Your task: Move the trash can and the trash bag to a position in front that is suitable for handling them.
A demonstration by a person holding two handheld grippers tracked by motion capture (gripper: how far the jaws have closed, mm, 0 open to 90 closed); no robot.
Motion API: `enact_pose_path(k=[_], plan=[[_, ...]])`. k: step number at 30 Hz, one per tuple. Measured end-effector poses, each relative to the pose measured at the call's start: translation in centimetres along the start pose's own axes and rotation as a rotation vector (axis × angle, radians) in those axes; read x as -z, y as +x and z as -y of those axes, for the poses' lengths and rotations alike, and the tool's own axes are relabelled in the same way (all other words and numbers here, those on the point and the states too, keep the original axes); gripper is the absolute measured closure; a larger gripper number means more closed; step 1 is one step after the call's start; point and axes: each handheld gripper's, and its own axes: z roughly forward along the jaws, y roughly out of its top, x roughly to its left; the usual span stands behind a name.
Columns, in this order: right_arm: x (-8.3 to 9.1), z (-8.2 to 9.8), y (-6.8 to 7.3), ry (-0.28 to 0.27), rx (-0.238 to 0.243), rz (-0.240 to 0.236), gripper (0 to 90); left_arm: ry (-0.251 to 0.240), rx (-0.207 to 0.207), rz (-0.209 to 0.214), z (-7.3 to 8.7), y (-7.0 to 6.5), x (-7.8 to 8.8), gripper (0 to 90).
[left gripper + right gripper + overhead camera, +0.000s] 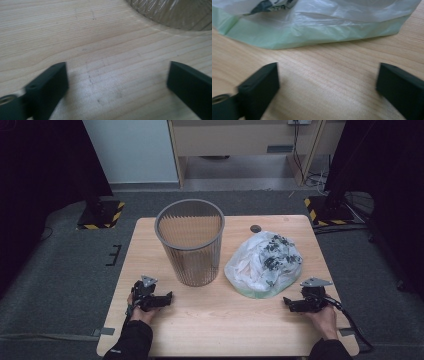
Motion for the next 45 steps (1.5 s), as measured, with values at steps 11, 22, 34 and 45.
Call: enact_pose_path(k=[11,22,34,45], plan=[[2.2,-1.7,1.4,-0.147,0.005,0.013,20.2,-0.086,0.044,0.001,-1.1,0.1,2.5,23.5],[5.0,-3.7,3.3,-0.346,0.081,0.091,21.4,-0.199,0.049,0.041,-2.7,-0.2,5.0,31.1],[5.1,-8.3,5.2,-0.433,0.095,0.04,35.3,-0.335,0.071,0.007,-6.0,1.1,7.6,42.0],[2.4,-16.4,9.3,-0.534,0.109,0.024,49.4,-0.4,0.122,0.025,-10.0,2.3,6.7,62.3]])
